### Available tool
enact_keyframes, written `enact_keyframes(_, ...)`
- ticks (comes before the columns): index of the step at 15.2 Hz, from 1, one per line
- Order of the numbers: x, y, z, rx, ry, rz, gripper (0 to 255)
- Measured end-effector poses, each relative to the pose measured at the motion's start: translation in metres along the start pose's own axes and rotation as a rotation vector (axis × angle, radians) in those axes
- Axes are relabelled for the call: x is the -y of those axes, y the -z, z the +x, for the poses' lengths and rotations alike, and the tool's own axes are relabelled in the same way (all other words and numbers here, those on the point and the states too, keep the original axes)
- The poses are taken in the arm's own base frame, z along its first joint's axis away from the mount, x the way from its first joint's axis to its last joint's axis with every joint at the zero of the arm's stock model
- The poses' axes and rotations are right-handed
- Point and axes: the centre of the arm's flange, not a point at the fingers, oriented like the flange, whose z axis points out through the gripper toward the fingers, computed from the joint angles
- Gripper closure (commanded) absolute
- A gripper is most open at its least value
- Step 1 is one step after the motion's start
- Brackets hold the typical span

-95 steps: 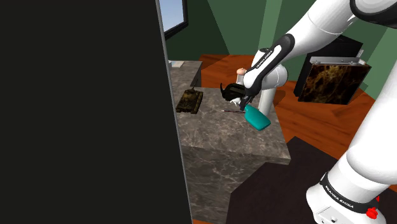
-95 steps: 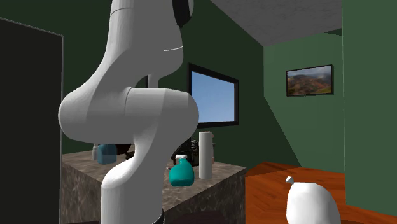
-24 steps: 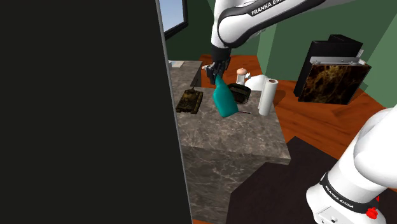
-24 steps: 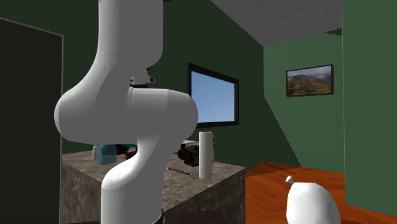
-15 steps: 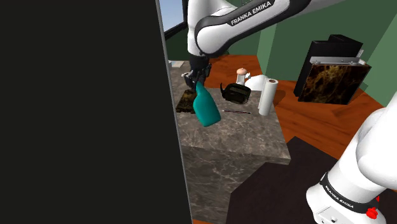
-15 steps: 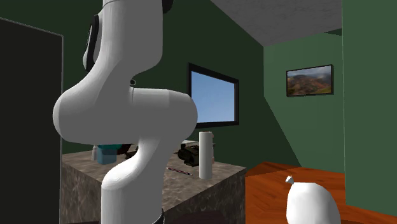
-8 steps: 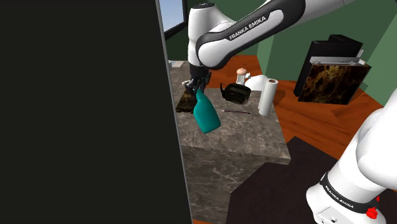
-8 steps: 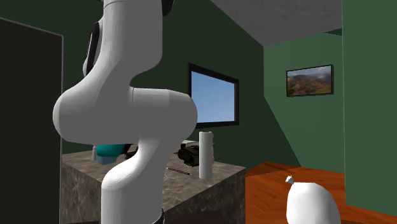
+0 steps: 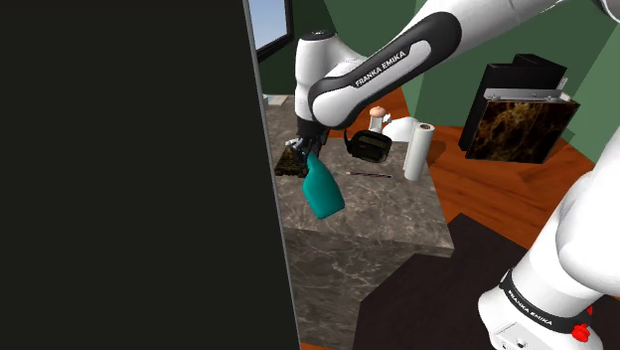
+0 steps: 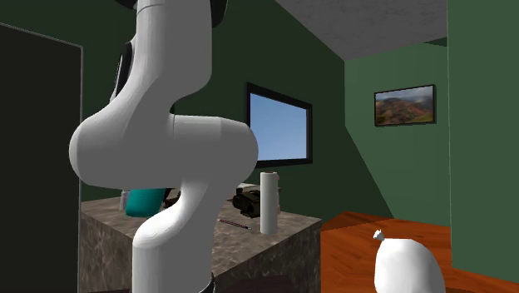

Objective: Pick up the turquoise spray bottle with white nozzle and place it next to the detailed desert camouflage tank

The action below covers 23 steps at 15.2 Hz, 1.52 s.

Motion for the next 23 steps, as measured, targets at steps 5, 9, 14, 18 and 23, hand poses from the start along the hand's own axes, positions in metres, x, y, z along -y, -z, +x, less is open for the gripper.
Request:
enact_keyframes(5,0.004,-0.028,-0.005,0.0,0.0,0.0,255)
enact_keyframes(9,0.005,-0.048,-0.009,0.0,0.0,0.0,255)
enact_keyframes(14,0.008,-0.075,-0.015,0.0,0.0,0.0,255)
enact_keyframes(18,0.01,-0.094,-0.019,-0.001,0.0,0.0,255)
enact_keyframes(23,0.011,-0.116,-0.024,0.0,0.0,0.0,255)
